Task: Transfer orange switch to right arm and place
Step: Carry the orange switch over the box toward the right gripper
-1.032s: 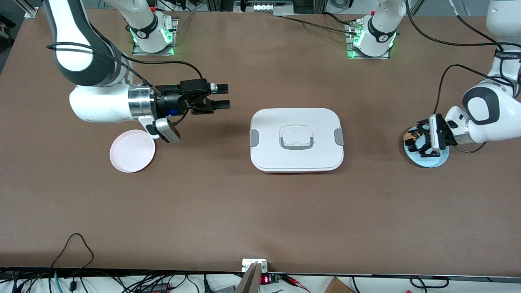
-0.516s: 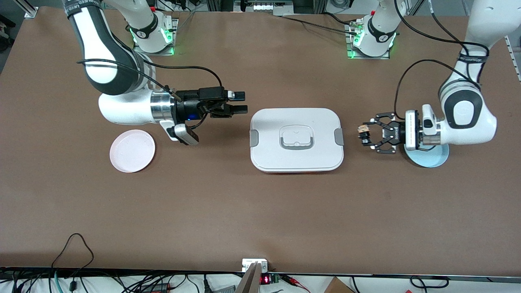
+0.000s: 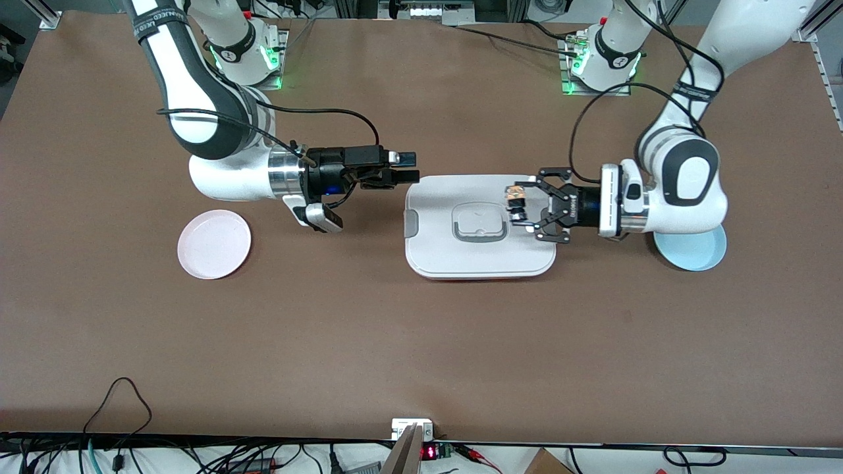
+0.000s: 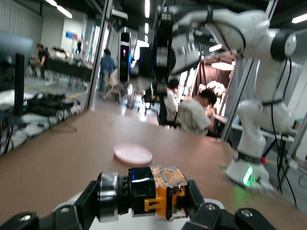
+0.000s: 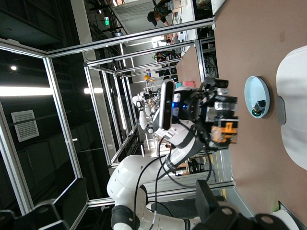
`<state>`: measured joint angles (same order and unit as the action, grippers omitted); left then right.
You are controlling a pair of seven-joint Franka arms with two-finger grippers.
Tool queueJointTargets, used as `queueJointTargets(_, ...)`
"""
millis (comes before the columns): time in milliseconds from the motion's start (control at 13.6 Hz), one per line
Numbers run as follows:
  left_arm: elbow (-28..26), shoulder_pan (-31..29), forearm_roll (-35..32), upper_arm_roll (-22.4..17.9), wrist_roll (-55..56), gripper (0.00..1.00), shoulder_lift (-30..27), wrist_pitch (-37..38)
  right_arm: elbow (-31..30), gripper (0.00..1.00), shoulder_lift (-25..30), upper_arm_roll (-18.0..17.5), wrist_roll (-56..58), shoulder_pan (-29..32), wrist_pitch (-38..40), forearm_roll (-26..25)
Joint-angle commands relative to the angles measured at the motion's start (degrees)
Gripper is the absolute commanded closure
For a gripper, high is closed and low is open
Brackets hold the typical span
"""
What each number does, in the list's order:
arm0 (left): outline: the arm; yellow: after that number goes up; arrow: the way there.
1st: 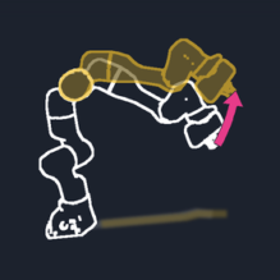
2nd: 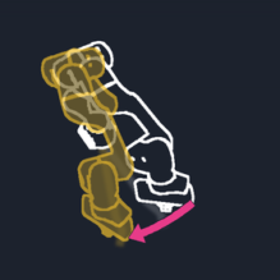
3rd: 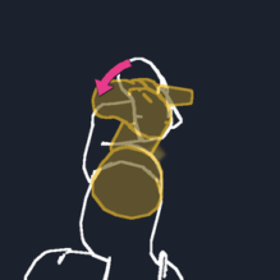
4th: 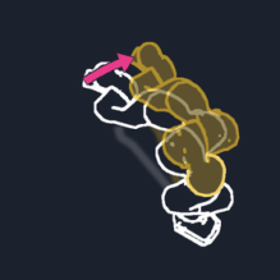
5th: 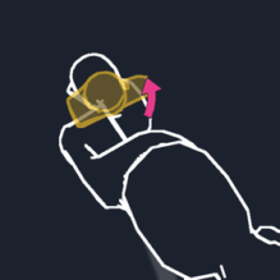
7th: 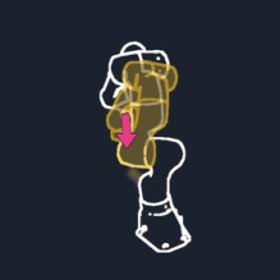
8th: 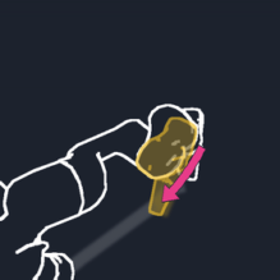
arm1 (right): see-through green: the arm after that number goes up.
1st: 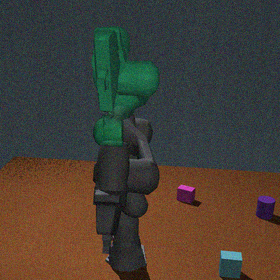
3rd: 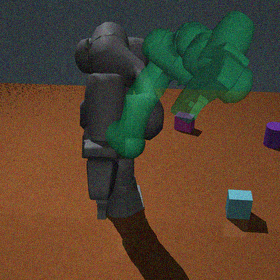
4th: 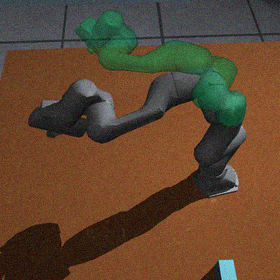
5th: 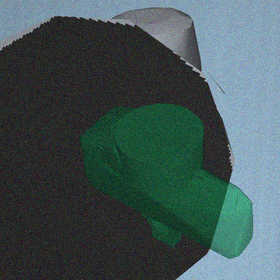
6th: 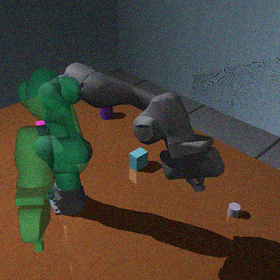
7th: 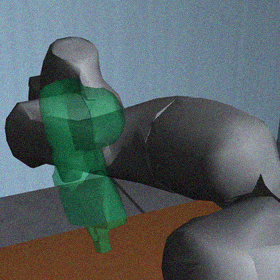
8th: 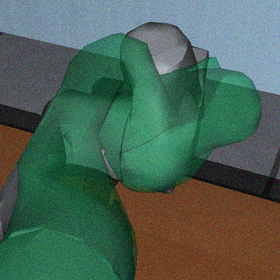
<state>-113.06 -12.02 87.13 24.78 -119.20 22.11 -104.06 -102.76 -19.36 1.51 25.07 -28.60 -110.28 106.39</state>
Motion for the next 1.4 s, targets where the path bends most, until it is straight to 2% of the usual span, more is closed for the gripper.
queueJointTargets(0, 3.6, 4.1, 7.0, 0.8, 1.1, 1.0, 0.4, -0.7, 0.5, 0.0, -1.1, -0.8, 1.2, -0.1, -0.6, 0.9)
queueJointTargets(147, 4.5, 6.6, 11.5, 1.4, 2.0, 1.0, 0.3, -3.6, 0.1, 0.0, -1.6, -0.8, 3.6, 0.0, 0.0, 0.8)
queueJointTargets(442, 7.3, 7.2, 13.4, 6.2, 2.0, 1.0, 0.2, -12.4, 0.3, 0.0, -1.7, -0.8, 3.4, -0.1, -0.2, 1.1)
queueJointTargets(737, 8.7, 8.9, 14.6, 6.5, 2.1, 1.0, 0.5, -16.4, 0.5, 0.01, -2.4, -0.8, 3.5, -0.9, -0.7, 1.3)
queueJointTargets(1106, 8.8, 9.3, 14.6, 7.0, 2.1, 1.0, 0.5, -17.8, 0.8, 0.22, -2.5, -0.8, 3.7, -0.9, -0.7, 1.1)
queueJointTargets(1327, 8.9, 9.3, 14.6, 7.0, 2.1, 1.0, 0.6, -17.8, 1.4, 0.28, -3.3, -0.8, 3.8, -0.9, -0.6, 1.1)
